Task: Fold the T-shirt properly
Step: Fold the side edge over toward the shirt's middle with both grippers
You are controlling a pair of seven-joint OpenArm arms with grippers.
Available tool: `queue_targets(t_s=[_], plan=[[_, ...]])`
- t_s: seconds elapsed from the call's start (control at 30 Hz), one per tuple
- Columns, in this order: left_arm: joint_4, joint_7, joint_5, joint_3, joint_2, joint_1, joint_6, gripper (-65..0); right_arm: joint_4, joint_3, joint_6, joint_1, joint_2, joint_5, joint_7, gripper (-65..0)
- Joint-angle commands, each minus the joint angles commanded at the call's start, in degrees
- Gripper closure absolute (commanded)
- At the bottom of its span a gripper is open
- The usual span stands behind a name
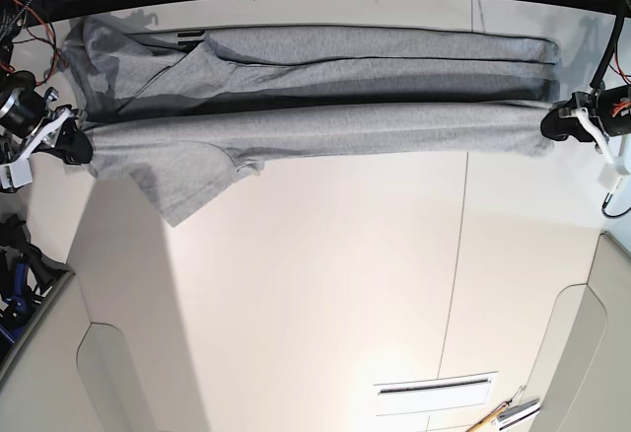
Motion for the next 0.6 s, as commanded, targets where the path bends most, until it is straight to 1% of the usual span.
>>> queue_targets(t_s=[0.03,0.07,0.1,0.13,0.17,0.2,0.27,0.3,0.33,0.37,0.43,0.47,0.6], plan=[[0.02,0.02,0.0,0.0,0.33,0.0,0.0,0.0,-0.02,0.0,-0.04,-0.48,-0.02,-0.48,0.0,-9.3],[0.0,0.0,0.0,0.0,0.63,-0.02,0.0,0.0,-0.02,0.0,-0.44,-1.11,0.0,-0.72,0.0,-18.1],[0.0,0.02,0.0,0.0,0.9,0.0,0.0,0.0,-0.02,0.0,-0.5,-1.55,0.0,-0.92,-0.02,-25.0],[0.0,0.0,0.0,0.0,1.14,-0.02,0.0,0.0,-0.02,0.02,-0.68,-2.03,0.02,-0.87,0.02,-29.3],[0.02,0.09,0.0,0.0,1.4,0.02,0.0,0.0,-0.02,0.17,-0.68,-2.14,0.02,-0.9,-0.02,-30.2],[0.02,0.26,-0.02,0.0,1.6,0.02,0.0,-3.0,-0.02,0.55,-0.7,-2.21,0.0,-0.83,-0.02,-30.2],[0.02,0.26,-0.5,0.0,1.68,0.59,0.0,-13.0,0.11,2.08,-0.72,-2.08,0.0,0.74,0.13,-30.2],[0.02,0.28,-1.31,0.0,1.7,0.92,0.0,-17.0,0.2,3.26,-0.7,-1.95,0.0,1.97,0.59,-30.2],[0.02,0.26,-2.1,0.0,1.7,1.27,0.0,-19.4,0.39,4.37,-0.66,-1.73,0.0,2.69,1.84,-30.2],[0.02,0.26,-2.58,0.0,1.7,1.31,0.0,-20.1,0.55,5.27,-0.63,-1.11,0.0,3.06,2.8,-30.2],[0.02,0.22,-2.6,-0.02,1.7,1.27,0.0,-20.1,0.55,5.97,-0.63,0.87,0.0,5.07,3.06,-30.2],[0.02,0.24,-2.6,-0.02,1.7,1.29,0.0,-20.0,0.55,5.88,-0.63,2.14,-0.11,5.09,3.02,-30.2],[0.02,0.26,-3.41,-0.02,1.7,1.27,0.0,-20.0,0.11,5.01,-0.7,7.02,-2.36,2.01,3.41,-30.2]])
